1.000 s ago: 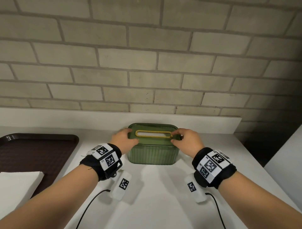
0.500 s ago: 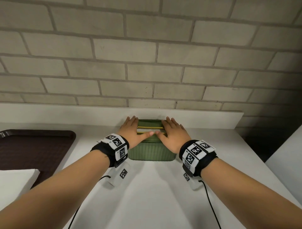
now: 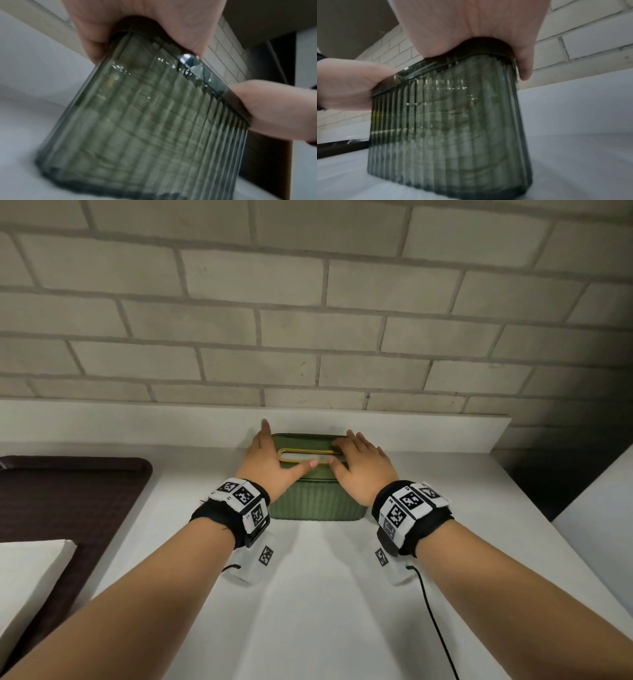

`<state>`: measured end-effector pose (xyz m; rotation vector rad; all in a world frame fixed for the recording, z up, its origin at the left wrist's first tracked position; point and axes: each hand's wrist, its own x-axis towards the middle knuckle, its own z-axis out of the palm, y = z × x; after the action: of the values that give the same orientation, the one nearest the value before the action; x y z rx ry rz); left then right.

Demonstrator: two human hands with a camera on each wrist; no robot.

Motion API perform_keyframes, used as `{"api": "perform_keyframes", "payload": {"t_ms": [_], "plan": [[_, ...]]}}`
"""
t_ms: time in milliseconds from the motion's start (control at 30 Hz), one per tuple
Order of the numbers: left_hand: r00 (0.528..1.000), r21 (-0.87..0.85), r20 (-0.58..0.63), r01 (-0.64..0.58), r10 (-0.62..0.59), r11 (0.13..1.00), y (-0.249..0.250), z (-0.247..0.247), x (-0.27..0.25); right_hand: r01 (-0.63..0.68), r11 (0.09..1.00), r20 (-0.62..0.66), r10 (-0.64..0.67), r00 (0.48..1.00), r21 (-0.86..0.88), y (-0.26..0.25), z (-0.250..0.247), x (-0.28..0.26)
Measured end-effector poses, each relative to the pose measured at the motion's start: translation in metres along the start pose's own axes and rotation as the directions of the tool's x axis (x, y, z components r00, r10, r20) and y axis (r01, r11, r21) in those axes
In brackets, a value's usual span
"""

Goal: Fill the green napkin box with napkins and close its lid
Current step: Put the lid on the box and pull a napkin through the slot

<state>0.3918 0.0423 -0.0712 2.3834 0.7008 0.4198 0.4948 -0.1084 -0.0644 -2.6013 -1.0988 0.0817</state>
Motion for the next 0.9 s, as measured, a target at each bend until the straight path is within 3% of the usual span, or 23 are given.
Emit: {"api": "perform_keyframes", "payload": {"t_ms": [167, 300, 433, 567, 733, 833, 900], "plan": [[0.992, -0.346, 0.098, 0.114, -0.085, 0.931, -0.006, -0.007, 0.0, 0.09, 0.994, 0.086, -0.096, 0.992, 0.064, 0.002, -0.022, 0.005], [0.984, -0.422, 0.16, 0.14, -0.079, 0.896, -0.015, -0.014, -0.005, 0.265, 0.936, 0.2, -0.221, 0.954, -0.23, -0.004, -0.039, 0.019], [0.984, -0.509, 0.144, 0.161, -0.101, 0.846, -0.018, -0.019, -0.005, 0.437, 0.82, 0.347, -0.315, 0.884, -0.369, -0.021, -0.05, 0.034], [0.981, -0.637, 0.169, 0.184, -0.097, 0.749, -0.023, -0.023, -0.004, 0.377, 0.873, 0.408, -0.236, 0.882, -0.309, -0.037, -0.049, 0.044], [0.983, -0.702, 0.172, 0.17, -0.067, 0.691, -0.022, -0.023, -0.007, 0.408, 0.869, 0.387, -0.287, 0.876, -0.281, -0.04, -0.044, 0.052], [0.984, -0.715, 0.17, 0.162, -0.055, 0.681, -0.022, -0.023, -0.008, 0.296, 0.946, 0.372, -0.228, 0.9, -0.134, -0.041, -0.043, 0.055], [0.983, -0.737, 0.173, 0.17, -0.061, 0.654, -0.022, -0.023, -0.009, 0.307, 0.943, 0.391, -0.236, 0.889, -0.127, -0.04, -0.042, 0.057]]}}
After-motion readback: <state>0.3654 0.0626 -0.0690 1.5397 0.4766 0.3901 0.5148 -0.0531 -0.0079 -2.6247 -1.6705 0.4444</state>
